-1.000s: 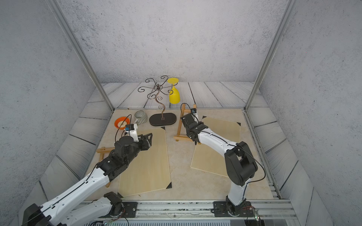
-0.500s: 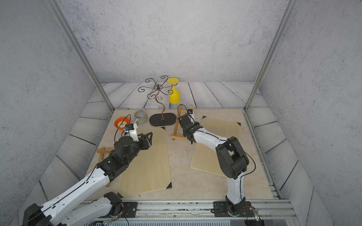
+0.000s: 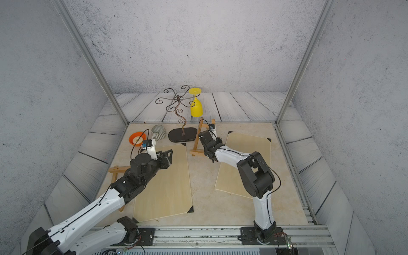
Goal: Assemble the easel
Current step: Place the easel at the center of the board.
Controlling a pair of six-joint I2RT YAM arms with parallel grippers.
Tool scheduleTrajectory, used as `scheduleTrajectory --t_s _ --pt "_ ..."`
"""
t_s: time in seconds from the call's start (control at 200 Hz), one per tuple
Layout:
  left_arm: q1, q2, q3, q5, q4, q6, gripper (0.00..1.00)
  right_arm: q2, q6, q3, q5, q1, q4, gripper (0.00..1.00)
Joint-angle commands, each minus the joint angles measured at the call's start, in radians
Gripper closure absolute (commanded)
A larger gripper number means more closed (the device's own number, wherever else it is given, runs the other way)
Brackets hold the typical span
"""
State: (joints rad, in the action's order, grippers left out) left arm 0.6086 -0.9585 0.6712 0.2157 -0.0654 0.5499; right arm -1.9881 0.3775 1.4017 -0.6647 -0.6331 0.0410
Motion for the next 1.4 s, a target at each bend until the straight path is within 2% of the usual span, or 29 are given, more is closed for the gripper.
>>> scheduleTrajectory --t_s 0.0,0.165,0.265,0.36,0.44,0.51,0.731,0.916,1.136,1.236,1.396 --pt "-0.007 -0.007 -0.007 0.004 -0.036 -0.011 0.36 -0.051 0.001 0.030 0.010 -0.003 -0.028 1.00" --pt "-0.007 -0.014 0.000 -0.005 -0.034 -0.013 0.36 -0.072 -0.002 0.080 0.050 -0.001 0.034 1.00" --pt "-0.007 -0.015 -0.002 -0.014 -0.036 -0.015 0.36 -0.061 -0.022 0.069 0.053 -0.001 0.022 0.95" --pt "-0.007 -0.024 0.000 -0.024 -0.042 -0.011 0.36 -0.056 -0.024 0.077 0.038 0.000 0.045 0.85" --pt "-0.007 -0.027 -0.002 -0.027 -0.044 -0.008 0.36 -0.043 -0.027 0.075 0.037 0.000 0.046 0.81" --pt "-0.007 -0.026 -0.003 -0.028 -0.044 -0.008 0.36 -0.029 -0.030 0.073 0.047 0.000 0.042 0.70" --pt "-0.007 -0.014 0.001 -0.030 -0.036 -0.015 0.36 0.030 -0.028 0.075 0.058 0.000 0.064 0.51" --pt "-0.007 -0.022 0.022 -0.065 -0.022 -0.036 0.36 0.172 -0.023 -0.024 0.066 -0.002 0.058 0.34" --pt "-0.004 -0.060 0.049 -0.136 -0.038 -0.031 0.36 0.417 0.000 -0.212 0.101 0.001 0.078 0.25" --pt "-0.005 -0.098 0.070 -0.144 -0.061 -0.033 0.36 0.474 0.050 -0.228 0.123 0.006 0.164 0.22" --pt "-0.005 -0.158 0.110 -0.191 -0.073 -0.028 0.35 0.560 0.128 -0.268 0.167 0.075 0.301 0.16"
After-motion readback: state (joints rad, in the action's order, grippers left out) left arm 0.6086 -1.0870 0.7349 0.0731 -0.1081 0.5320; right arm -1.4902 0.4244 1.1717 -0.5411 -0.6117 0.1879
